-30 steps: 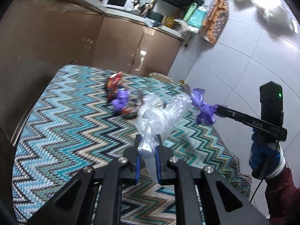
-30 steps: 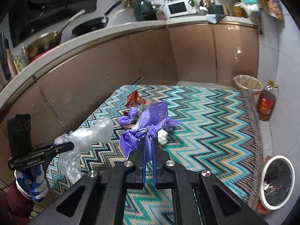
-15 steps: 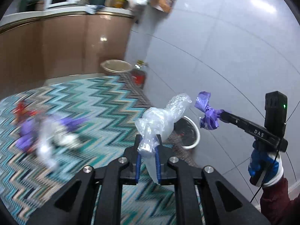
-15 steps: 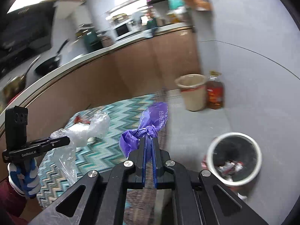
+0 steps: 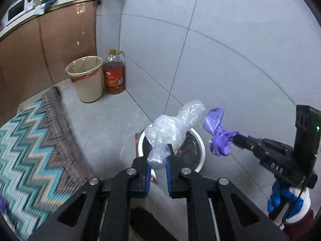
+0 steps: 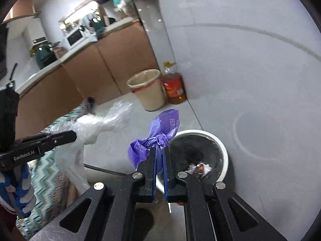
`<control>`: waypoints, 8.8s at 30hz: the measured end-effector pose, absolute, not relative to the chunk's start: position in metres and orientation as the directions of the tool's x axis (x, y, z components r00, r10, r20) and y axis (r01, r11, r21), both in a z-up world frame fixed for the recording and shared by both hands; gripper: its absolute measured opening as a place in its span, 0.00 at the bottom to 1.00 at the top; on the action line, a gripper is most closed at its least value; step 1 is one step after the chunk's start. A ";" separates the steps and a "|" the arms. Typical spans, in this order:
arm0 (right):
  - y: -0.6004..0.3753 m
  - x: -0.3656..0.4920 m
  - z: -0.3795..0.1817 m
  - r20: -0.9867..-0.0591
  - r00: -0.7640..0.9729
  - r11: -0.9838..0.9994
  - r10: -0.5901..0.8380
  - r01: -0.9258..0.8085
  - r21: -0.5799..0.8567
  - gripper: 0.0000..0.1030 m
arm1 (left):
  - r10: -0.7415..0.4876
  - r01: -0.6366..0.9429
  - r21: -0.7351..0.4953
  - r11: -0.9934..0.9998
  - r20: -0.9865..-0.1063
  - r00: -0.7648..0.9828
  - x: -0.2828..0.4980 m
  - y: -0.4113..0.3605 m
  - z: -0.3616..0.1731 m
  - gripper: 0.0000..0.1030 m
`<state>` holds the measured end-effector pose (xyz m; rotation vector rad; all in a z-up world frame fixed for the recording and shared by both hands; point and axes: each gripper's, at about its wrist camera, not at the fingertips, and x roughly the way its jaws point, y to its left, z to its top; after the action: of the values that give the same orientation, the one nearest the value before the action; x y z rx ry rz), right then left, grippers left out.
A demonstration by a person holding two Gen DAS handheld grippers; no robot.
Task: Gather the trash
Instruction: 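Carry the plastic wrap and purple bag to the bin and release both, then grasp the clear plastic bag with the left tool while the right tool grasps a purple bag, then carry both bags over the bin and open both tools to drop them, then move both tools back over the remaining trash on the rug, then grasp the purple bag with the left tool while the right tool grasps the white tissue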
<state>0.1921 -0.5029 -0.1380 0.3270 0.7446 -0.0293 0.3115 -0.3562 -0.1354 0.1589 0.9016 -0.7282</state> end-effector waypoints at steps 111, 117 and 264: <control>-0.111 0.319 -0.151 -0.647 0.490 0.811 0.584 -0.393 0.433 0.26 | -0.413 0.122 -0.422 0.899 -0.718 0.560 0.277 0.069 -0.182 0.30; -0.110 0.316 -0.149 -0.653 0.501 0.821 0.569 -0.397 0.411 0.08 | -0.418 0.128 -0.425 0.896 -0.711 0.566 0.264 0.070 -0.180 0.28; -0.057 0.323 -0.169 -0.765 0.417 0.832 0.491 -0.486 0.269 0.31 | -0.399 0.114 -0.423 0.899 -0.680 0.615 0.313 0.134 -0.180 0.15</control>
<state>0.3228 -0.0574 -0.1693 0.0061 0.9624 0.6126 0.3126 0.1340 -0.1802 -0.3578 0.8618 -0.3028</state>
